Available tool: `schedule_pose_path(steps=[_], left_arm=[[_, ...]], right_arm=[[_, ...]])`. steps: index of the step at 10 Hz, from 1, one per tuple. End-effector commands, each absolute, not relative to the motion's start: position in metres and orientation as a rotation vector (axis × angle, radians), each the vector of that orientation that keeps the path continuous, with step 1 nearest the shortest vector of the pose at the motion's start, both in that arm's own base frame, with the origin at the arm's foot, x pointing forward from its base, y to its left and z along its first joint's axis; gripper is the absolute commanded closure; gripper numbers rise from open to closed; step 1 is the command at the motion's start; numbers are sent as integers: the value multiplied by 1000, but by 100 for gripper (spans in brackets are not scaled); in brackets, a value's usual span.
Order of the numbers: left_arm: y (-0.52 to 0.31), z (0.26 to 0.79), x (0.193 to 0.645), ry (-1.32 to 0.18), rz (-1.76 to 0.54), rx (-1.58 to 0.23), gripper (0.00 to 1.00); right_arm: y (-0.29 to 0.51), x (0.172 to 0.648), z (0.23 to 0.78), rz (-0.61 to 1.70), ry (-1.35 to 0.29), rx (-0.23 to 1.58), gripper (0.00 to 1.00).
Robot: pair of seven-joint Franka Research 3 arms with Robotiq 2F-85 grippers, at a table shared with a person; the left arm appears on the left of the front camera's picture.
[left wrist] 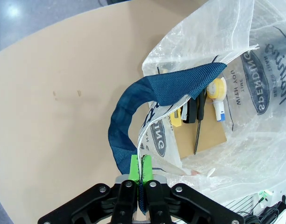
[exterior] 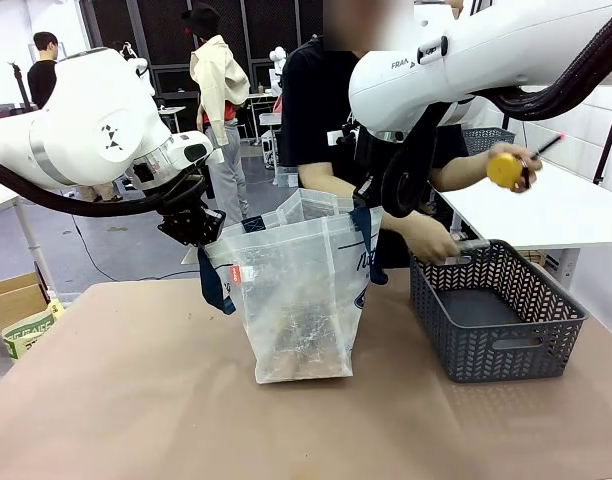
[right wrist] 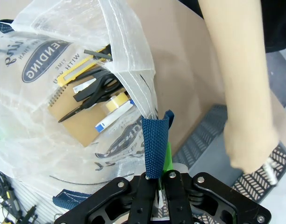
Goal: Transfer purchased items from the store into the shopping bag.
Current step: Move the Reusable shopping bag to the right side of the table.
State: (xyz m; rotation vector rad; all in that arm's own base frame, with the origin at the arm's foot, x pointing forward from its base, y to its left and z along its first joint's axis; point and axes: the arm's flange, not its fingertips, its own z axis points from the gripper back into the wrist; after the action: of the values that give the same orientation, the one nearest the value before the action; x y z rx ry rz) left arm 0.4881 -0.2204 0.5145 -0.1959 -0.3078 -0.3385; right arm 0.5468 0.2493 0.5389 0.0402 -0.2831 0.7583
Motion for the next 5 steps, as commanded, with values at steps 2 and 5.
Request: schedule_pose_path(steps=[2, 5], left_arm=[[-220, 515, 489, -312, -322, -193, 100], [-220, 515, 489, -312, -322, -193, 100]], right_arm=[[248, 547, 538, 749, -284, 40, 100], [248, 547, 538, 749, -284, 40, 100]])
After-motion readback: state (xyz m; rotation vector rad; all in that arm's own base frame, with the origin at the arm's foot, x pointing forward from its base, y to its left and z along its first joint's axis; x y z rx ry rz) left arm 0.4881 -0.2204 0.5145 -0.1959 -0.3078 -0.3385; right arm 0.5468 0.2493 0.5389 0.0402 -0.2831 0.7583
